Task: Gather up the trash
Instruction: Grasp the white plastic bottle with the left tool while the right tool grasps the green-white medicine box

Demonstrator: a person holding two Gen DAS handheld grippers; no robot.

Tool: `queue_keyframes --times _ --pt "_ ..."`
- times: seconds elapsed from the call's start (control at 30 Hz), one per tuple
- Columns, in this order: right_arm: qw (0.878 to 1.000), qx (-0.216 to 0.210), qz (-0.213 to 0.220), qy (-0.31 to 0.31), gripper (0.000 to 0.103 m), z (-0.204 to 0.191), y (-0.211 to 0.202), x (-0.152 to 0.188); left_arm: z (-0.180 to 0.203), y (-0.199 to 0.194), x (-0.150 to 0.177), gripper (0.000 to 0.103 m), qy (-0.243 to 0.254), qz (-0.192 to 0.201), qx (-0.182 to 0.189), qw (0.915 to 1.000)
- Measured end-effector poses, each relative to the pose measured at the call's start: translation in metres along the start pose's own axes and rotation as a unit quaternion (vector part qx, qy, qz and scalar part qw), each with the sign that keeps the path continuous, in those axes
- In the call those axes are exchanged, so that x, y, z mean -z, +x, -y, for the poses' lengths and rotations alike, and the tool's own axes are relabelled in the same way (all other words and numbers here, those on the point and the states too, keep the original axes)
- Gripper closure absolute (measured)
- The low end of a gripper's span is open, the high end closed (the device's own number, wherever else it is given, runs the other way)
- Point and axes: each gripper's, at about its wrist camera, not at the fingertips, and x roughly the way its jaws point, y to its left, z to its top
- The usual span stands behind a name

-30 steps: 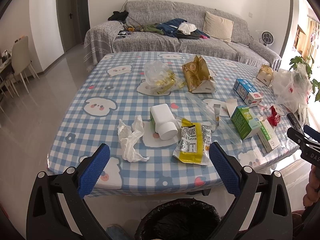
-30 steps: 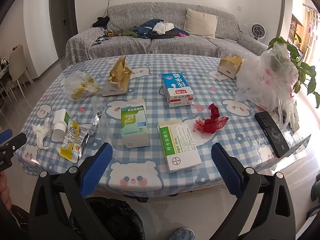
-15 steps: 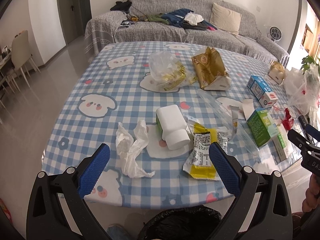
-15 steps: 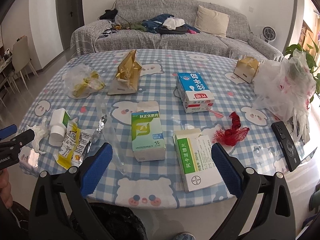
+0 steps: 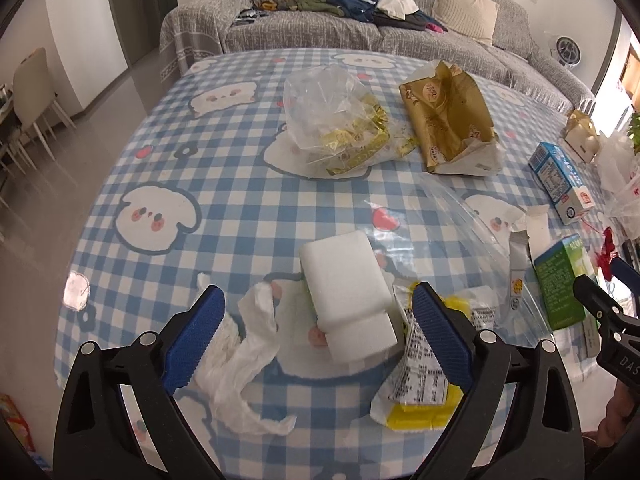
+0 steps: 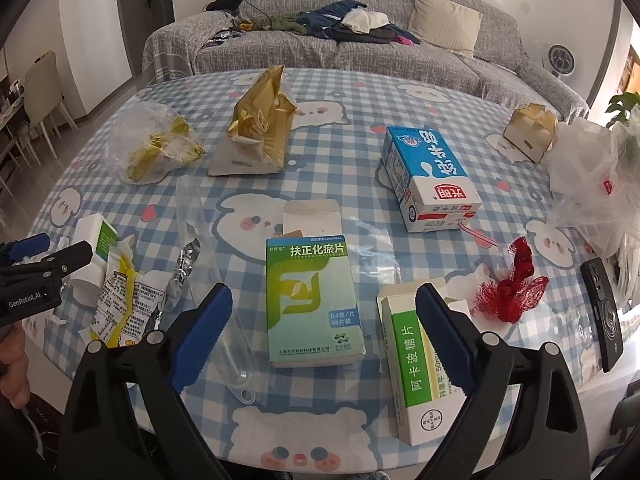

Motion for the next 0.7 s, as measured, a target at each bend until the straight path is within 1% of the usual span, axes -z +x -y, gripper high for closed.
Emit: queue_keyframes --times 0.07,0.13,0.2,0.3,0.37,0.47,0.7 --pt "1.0 -0.002 -0.008 0.002 0.017 0.001 0.008 -0.002 0.002 0.007 -0.003 0.014 -0.002 -0.007 0.0 1.0" --pt "1.0 -0.003 -0.019 0.005 0.022 0.002 0.015 -0.004 0.004 0.015 -0.007 0.019 -0.004 -0.019 -0.003 0.9998" --pt "1.0 -0.008 -0.022 0.008 0.025 0.002 0.019 -0.005 0.004 0.021 -0.008 0.021 -0.007 -0.028 -0.003 0.9996" --pt "1.0 -0.013 -0.026 0.006 0.029 0.001 0.022 -0.004 0.006 0.027 -0.008 0.028 -0.007 -0.037 0.0 0.9993" --pt "0.999 -0.016 -0.03 0.006 0.032 0.0 0.025 -0.004 0.006 0.031 -0.007 0.031 -0.007 -0.042 0.002 0.9991" --pt "0.999 -0.02 -0.036 0.008 0.038 -0.001 0.028 -0.004 0.003 0.036 -0.008 0.038 -0.014 -0.049 0.011 0.9986" --pt "0.999 -0.022 -0.04 0.016 0.052 0.0 0.032 -0.006 0.0 0.036 -0.009 0.055 -0.018 -0.052 0.029 0.998"
